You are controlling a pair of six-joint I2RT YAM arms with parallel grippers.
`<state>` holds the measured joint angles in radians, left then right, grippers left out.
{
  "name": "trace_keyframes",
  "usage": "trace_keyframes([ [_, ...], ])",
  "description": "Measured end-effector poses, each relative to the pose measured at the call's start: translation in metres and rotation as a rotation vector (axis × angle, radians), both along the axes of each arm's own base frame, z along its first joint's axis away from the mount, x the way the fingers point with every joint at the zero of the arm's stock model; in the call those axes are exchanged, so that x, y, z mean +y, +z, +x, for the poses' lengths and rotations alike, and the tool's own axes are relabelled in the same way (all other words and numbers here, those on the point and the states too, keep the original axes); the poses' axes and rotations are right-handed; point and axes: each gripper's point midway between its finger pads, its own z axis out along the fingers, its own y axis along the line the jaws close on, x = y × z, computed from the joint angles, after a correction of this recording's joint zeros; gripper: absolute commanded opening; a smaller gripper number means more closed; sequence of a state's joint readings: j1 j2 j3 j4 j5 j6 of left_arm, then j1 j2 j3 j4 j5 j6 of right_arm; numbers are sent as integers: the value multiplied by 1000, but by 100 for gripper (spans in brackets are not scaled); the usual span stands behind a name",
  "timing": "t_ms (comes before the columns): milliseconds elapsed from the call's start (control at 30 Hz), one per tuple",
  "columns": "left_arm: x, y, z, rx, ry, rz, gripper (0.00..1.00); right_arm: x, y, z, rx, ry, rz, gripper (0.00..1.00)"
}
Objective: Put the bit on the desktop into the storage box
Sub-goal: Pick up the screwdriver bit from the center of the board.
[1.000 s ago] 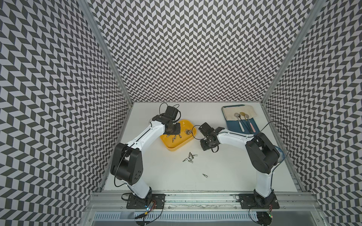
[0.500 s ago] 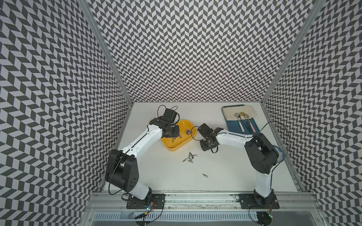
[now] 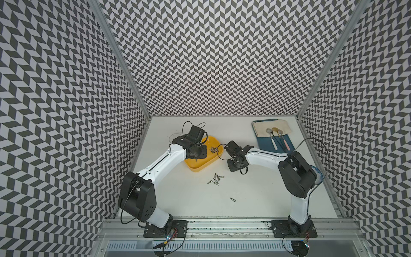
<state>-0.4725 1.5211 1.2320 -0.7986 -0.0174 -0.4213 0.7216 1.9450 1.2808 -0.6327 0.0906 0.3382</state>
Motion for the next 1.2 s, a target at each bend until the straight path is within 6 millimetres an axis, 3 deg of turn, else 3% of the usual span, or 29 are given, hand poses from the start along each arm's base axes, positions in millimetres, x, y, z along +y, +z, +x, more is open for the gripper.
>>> trace_keyframes([
  [333,1,-8,-23,26,-3,0,32,-1,0,-1,3,1,0,14],
  [500,-8,-7,-48,23,-34,-18,32,0,0,-1,11,1,11,1],
  [833,-38,-18,-111,19,-154,-71,34,3,7,-8,81,20,37,0],
  [900,-36,-19,-120,18,-153,-87,35,9,18,-5,82,31,52,0],
  [1200,-41,-17,-145,11,-161,-148,37,66,113,53,-95,98,210,0],
])
